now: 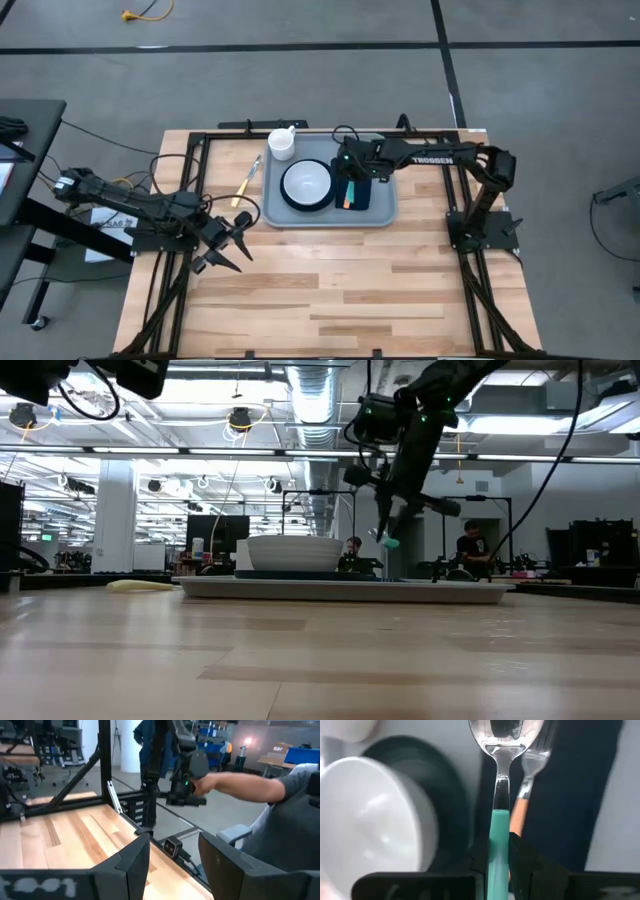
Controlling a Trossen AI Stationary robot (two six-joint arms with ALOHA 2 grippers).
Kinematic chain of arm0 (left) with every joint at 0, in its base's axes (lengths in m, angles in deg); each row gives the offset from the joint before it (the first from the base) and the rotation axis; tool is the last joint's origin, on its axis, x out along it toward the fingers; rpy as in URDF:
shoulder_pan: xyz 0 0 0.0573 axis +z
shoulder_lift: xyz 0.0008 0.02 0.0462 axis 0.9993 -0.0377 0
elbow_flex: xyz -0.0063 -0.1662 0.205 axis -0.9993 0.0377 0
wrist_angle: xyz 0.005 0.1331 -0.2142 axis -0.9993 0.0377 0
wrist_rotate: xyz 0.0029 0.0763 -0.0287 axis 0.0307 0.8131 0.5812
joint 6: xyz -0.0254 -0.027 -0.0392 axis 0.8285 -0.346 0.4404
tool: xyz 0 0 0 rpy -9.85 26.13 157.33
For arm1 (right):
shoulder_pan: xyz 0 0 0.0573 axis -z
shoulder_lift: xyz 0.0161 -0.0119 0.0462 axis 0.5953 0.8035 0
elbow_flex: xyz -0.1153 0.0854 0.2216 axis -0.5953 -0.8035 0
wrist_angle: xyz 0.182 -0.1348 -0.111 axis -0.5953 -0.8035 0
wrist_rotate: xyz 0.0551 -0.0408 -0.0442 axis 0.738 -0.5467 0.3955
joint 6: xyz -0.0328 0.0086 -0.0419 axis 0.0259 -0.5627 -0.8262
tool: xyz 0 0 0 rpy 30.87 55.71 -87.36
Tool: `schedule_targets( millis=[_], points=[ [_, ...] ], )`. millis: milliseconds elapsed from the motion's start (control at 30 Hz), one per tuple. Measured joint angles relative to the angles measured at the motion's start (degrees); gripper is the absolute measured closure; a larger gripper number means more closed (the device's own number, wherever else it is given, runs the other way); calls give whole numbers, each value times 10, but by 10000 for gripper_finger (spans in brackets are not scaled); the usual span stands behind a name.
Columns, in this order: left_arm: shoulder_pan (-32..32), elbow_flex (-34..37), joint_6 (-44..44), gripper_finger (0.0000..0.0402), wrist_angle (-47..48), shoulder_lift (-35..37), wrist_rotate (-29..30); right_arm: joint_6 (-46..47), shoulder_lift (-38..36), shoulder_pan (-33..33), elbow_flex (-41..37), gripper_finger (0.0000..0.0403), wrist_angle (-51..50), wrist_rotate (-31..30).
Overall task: Set up tray
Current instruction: Put the blue spoon to the left of the orange fork on the blue napkin on the gray tray
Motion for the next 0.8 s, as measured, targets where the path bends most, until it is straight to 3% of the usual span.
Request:
schedule_targets(
  millis=[267, 500, 800],
  points=[
    [-1, 21, -1, 244, 0, 24, 11, 9, 0, 4, -37, 372, 82, 0],
    [-1, 27, -2, 244, 1, 21, 32, 5, 46, 6, -32, 372, 129, 7],
    [-1, 27, -2, 244, 2, 21, 31, -10, 65, 17, -35, 372, 119, 19]
  ],
)
